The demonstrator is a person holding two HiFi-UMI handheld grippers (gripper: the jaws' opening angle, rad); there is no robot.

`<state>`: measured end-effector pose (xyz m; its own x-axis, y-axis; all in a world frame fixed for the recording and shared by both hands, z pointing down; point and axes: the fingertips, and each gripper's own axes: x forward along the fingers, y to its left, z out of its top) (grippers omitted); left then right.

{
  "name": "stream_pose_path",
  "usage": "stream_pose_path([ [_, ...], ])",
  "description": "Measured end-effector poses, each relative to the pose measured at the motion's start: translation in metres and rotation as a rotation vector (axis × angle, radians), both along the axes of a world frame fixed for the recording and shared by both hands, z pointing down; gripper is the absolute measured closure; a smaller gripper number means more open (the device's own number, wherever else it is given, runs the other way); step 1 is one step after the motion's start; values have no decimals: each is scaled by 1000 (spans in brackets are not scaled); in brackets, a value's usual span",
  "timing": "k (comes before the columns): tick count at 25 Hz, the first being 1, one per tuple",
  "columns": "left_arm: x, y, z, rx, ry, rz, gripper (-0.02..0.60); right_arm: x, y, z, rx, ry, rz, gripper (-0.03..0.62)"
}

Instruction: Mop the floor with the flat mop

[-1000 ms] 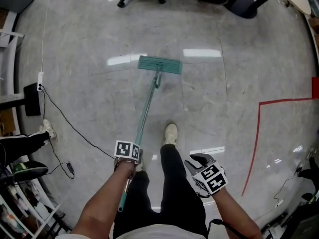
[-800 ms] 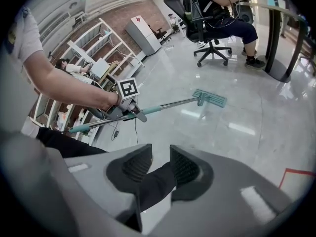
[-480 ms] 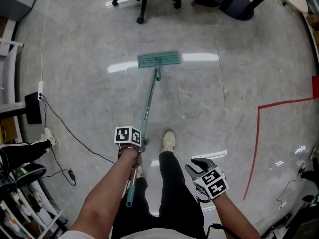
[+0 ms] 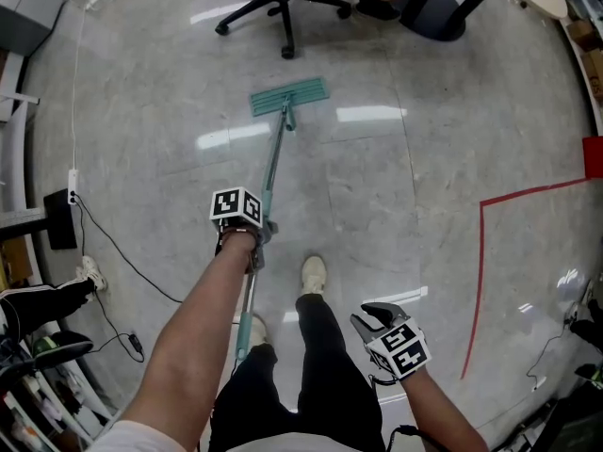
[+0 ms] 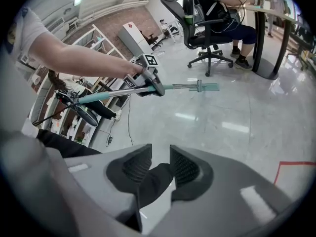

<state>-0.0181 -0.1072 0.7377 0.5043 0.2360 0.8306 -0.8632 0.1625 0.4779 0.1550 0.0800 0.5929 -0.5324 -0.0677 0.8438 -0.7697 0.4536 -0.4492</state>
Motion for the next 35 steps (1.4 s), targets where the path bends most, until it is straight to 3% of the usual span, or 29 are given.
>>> stream_pose_path([
  [9, -46, 50, -18, 36, -34, 53, 512, -19, 8, -2, 29, -11, 2, 482],
  [17, -118, 159, -57, 61, -66, 97, 512, -61, 15, -9, 76, -30, -51, 482],
  [23, -165, 245, -65, 33, -123, 112, 511, -98, 30, -15, 97, -35, -110, 482],
  [29, -183, 312, -63, -31, -122, 48, 511, -126, 46, -16, 100, -46, -153, 482],
  [35, -188, 331, -48, -59, -127, 34, 511, -141, 51, -15, 89, -53, -188, 482],
])
